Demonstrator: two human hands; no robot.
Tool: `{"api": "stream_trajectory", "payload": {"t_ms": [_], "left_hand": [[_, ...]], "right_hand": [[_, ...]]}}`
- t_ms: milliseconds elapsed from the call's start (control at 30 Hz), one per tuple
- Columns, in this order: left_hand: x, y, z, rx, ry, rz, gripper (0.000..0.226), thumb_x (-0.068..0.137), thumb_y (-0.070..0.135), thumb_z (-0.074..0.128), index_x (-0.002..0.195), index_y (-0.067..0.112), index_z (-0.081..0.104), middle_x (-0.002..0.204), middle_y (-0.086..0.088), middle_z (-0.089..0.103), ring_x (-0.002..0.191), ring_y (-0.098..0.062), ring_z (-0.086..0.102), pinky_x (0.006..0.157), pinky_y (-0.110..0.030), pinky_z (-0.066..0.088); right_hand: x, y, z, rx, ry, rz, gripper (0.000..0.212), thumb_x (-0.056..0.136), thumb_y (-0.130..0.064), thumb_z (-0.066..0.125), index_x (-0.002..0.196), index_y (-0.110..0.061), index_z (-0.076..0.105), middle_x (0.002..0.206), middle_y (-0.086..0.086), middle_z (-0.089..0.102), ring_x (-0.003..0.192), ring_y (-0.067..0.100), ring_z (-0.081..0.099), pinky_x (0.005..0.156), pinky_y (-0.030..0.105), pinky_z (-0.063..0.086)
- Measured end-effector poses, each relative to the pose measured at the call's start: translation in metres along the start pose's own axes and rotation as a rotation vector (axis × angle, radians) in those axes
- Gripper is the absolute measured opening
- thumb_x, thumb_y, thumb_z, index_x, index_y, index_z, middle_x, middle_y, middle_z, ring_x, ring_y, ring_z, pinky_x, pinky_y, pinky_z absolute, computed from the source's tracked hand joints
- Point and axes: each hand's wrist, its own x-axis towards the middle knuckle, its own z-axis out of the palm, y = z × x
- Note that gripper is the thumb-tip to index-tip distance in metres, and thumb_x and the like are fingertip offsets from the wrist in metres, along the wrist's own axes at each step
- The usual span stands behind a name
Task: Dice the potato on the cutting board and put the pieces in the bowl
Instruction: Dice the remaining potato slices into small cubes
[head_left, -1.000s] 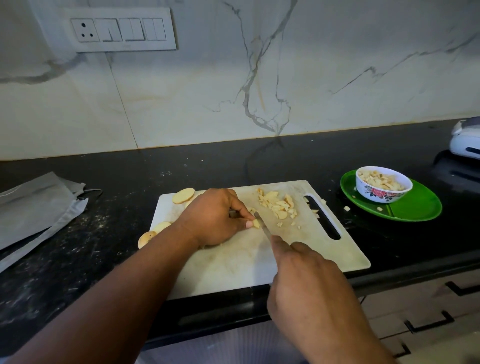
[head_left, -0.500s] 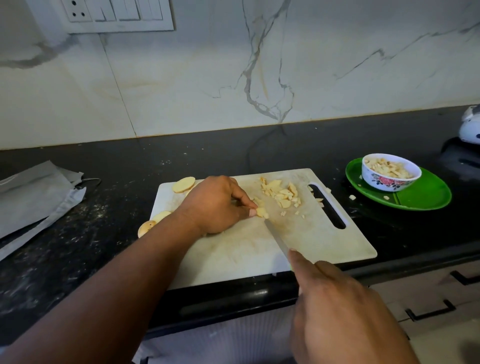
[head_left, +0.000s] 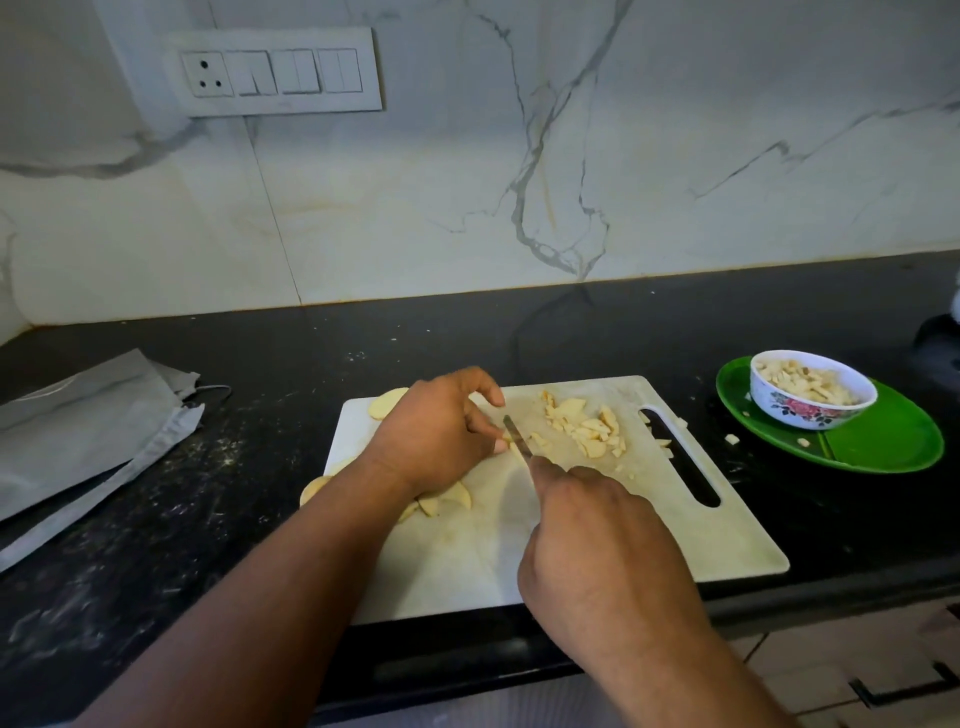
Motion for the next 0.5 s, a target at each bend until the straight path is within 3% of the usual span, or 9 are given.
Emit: {"api": "stream_trajectory", "payload": {"t_ms": [100,267,500], "left_hand": [[0.000,0.002,0.001,0.008,0.024,-0.032,0.040,0.087,0.024,0.084,0.111,0.038,0.055,0.078,0.021,0.076,0.084,0.001,0.071,0.093,-0.025,0.054],[-0.001,0.003,0.003,-0.002,0.066,-0.030,0.048,0.087,0.024,0.084,0.123,0.040,0.056,0.081,0.021,0.076,0.083,0.000,0.072,0.088,-0.029,0.059],[0.001,0.008,0.011,0.082,0.098,-0.037,0.038,0.088,0.022,0.083,0.112,0.041,0.060,0.075,0.021,0.075,0.079,0.001,0.069,0.084,-0.022,0.055]], "right_hand": [[0.001,0.001,0.003,-0.017,0.001,-0.006,0.049,0.091,-0.024,0.052,0.139,-0.028,0.042,0.105,-0.007,0.060,0.090,0.010,0.060,0.074,0.020,0.047],[0.002,0.004,0.004,-0.023,-0.007,-0.010,0.049,0.091,-0.022,0.052,0.140,-0.026,0.043,0.106,-0.006,0.061,0.089,0.010,0.061,0.074,0.021,0.050],[-0.005,0.009,0.008,-0.036,-0.056,-0.011,0.061,0.091,-0.023,0.052,0.148,-0.025,0.030,0.111,-0.005,0.058,0.095,0.012,0.061,0.077,0.023,0.050]]}}
